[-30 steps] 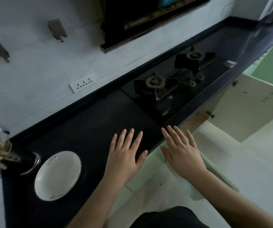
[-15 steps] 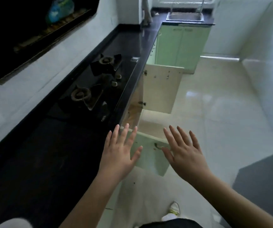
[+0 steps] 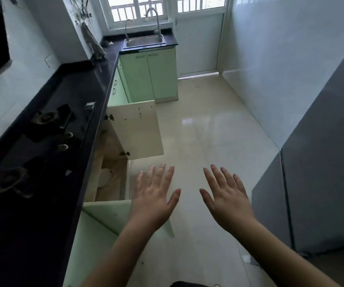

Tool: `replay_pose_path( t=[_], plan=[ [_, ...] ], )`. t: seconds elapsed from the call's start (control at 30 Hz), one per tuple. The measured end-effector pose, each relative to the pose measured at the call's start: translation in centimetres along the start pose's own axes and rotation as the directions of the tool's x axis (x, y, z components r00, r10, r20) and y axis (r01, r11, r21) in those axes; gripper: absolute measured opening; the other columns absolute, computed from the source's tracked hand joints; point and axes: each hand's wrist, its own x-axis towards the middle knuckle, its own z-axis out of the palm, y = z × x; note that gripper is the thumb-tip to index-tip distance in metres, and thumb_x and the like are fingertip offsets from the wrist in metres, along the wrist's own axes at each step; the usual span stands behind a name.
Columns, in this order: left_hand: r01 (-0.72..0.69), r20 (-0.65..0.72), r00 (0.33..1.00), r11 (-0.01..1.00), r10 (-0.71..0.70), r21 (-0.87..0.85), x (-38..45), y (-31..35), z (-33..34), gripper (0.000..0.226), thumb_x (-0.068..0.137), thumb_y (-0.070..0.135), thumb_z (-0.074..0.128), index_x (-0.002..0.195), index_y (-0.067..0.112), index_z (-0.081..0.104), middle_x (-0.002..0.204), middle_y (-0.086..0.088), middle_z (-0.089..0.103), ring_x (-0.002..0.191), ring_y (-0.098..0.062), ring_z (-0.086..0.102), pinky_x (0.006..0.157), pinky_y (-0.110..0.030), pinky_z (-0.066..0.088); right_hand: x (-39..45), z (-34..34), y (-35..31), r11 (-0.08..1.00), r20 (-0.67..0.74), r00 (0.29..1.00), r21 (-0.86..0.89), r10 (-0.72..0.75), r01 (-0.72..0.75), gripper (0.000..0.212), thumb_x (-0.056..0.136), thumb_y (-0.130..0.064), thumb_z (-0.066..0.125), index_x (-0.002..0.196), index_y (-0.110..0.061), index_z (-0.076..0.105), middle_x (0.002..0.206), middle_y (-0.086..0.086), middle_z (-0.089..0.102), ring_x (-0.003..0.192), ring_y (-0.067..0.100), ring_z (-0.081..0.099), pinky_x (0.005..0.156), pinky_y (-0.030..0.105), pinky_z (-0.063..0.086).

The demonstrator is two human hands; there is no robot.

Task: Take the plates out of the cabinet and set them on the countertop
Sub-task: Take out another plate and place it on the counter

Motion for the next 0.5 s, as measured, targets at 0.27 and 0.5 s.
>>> replay_pose_path(
  t=[0.27, 0.5],
  plan=[
    [-0.041, 0.045, 0.998, 0.999, 0.041, 0.016, 6.1, 5.6, 1.1, 0.07, 0.089, 0.069, -0.001, 0.153, 0.042, -0.011, 0.166, 0.007, -0.006, 0.149, -0.022, -0.018, 0.116, -0.041, -0.019, 3.3, -0.8, 6.0, 0.998, 0.002, 0.998, 0.012, 0.066, -0.066, 0.063, 0.097, -0.057, 0.004, 0.151, -0.032, -0.014, 0.163, -0.005, -0.01, 0.148, 0.016, -0.014, 0.117, 0.038, -0.015],
    [-0.087, 0.076, 0.993, 0.996, 0.085, 0.029, 11.9, 5.8, 2.8, 0.069, 0.092, 0.066, 0.003, 0.154, 0.039, -0.011, 0.166, 0.006, -0.006, 0.149, -0.017, -0.016, 0.118, -0.04, -0.016, 7.6, 0.0, 9.0, 0.992, 0.005, 0.993, 0.04, 0.121, -0.121, 0.06, 0.096, -0.058, 0.003, 0.144, -0.033, -0.023, 0.163, -0.006, -0.011, 0.148, 0.015, -0.013, 0.115, 0.038, -0.016]
  ],
)
